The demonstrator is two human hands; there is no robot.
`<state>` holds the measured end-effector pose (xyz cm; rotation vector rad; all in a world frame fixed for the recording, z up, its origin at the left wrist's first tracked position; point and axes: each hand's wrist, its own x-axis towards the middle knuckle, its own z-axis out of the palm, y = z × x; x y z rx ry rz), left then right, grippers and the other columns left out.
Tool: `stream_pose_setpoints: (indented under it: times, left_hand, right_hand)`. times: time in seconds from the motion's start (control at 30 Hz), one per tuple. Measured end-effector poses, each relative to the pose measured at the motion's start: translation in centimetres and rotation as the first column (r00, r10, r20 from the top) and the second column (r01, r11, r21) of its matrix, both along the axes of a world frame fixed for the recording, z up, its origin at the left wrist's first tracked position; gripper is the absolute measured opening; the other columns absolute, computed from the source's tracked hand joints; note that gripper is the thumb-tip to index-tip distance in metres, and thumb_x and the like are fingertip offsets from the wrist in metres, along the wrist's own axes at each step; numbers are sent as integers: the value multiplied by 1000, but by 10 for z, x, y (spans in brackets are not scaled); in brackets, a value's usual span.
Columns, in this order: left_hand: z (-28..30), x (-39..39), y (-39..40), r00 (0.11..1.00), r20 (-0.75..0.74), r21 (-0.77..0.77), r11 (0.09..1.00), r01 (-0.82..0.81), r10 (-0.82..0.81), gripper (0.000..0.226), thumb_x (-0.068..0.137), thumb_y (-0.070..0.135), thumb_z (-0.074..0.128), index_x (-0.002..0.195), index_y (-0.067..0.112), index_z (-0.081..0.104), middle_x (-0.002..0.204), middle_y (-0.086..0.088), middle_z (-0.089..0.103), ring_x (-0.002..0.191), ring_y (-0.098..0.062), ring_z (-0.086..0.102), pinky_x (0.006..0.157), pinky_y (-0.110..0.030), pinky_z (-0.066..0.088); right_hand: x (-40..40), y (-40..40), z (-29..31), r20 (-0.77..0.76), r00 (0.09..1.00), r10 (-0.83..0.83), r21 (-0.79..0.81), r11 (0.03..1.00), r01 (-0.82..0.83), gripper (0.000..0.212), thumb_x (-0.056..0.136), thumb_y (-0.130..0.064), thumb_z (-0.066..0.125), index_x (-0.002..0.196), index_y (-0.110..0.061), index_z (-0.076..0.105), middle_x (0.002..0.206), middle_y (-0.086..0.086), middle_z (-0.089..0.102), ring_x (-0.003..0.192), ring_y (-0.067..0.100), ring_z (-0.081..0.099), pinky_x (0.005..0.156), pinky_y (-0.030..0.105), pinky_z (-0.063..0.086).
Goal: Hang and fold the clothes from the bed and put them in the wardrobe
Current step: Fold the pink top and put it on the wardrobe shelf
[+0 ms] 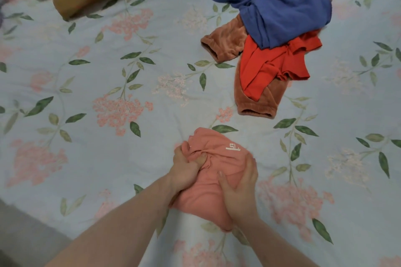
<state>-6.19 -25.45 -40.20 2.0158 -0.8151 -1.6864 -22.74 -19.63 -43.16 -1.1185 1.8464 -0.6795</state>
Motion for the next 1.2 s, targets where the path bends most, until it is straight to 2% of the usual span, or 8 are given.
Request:
stream_pose_setpoints:
  times: [0.1, 0.27, 0.4, 0.57, 0.7, 0.93, 1.07, 1.2]
  left_hand:
    - [27, -4, 38, 996, -57, -24, 997, 69, -70, 99, 95, 46, 64, 160, 33, -10, 158, 20, 19, 144, -9, 31, 121, -30, 23]
    - [93, -16, 105, 990, 76, -45, 991, 126, -123, 95, 87, 71, 49, 158, 44, -9, 164, 21, 14, 151, -12, 25, 125, -36, 17]
    - [167, -27, 150, 996, -31, -66, 995, 78, -80, 87, 99, 49, 52, 159, 40, -10, 165, 18, 13, 147, -3, 23, 125, -30, 15]
    - [315, -58, 238, 991, -111, -72, 995, 66, -74, 96, 99, 30, 56, 153, 47, -21, 158, 28, 7, 142, 3, 27, 119, -22, 21]
    - [395, -60, 285, 998, 8, -181, 981, 64, -63, 90, 104, 26, 51, 155, 43, -21, 156, 30, -5, 144, 0, 23, 112, -17, 20]
    - [467, -19, 350, 994, 114, -392, 919, 45, 0, 87, 103, 43, 51, 149, 57, -22, 163, 27, -17, 148, 6, 6, 119, -19, 14]
    - [495, 18, 375, 986, 148, -484, 875, 6, 75, 79, 105, 33, 51, 145, 71, -6, 161, 35, -4, 150, 8, 2, 125, -26, 9]
    - [519, 63, 402, 965, 139, -528, 841, -119, 224, 62, 103, 31, 52, 134, 72, 18, 150, 40, 23, 149, 4, 21, 122, -22, 17]
  right_hand:
    - [-16, 15, 26, 228, 962, -149, 197, 975, 104, 98, 81, -54, 77, 157, -45, 16, 163, -6, 28, 149, 17, 32, 123, 44, 29]
    - [-51, 48, 108, 392, 917, -70, 294, 954, -53, 83, 86, -31, 80, 155, -37, 34, 145, -6, 52, 131, 13, 53, 113, 34, 42]
    - [-72, 73, 188, 429, 902, 47, 246, 955, -167, 74, 86, -41, 78, 144, -57, 34, 142, -4, 60, 123, 9, 61, 96, 20, 54]
    - [-92, 140, 325, 459, 873, 166, 175, 946, -272, 83, 93, -31, 71, 159, -43, 21, 155, -18, 40, 127, -7, 48, 110, 24, 42]
    - [-95, 177, 398, 446, 845, 293, 131, 913, -386, 91, 92, -19, 73, 158, -43, 15, 141, -26, 40, 102, -32, 42, 83, 1, 43]
    - [-51, 217, 482, 358, 782, 509, -29, 844, -536, 99, 89, -35, 76, 157, -51, 7, 150, -23, 36, 131, 0, 45, 104, 23, 39]
    - [-8, 217, 511, 342, 722, 602, -97, 786, -610, 98, 88, -38, 76, 158, -51, 8, 154, -24, 35, 132, -5, 45, 104, 20, 39]
    - [53, 216, 542, 310, 612, 728, -143, 672, -727, 92, 90, -38, 74, 155, -54, 11, 129, -46, 35, 102, -33, 45, 78, 0, 42]
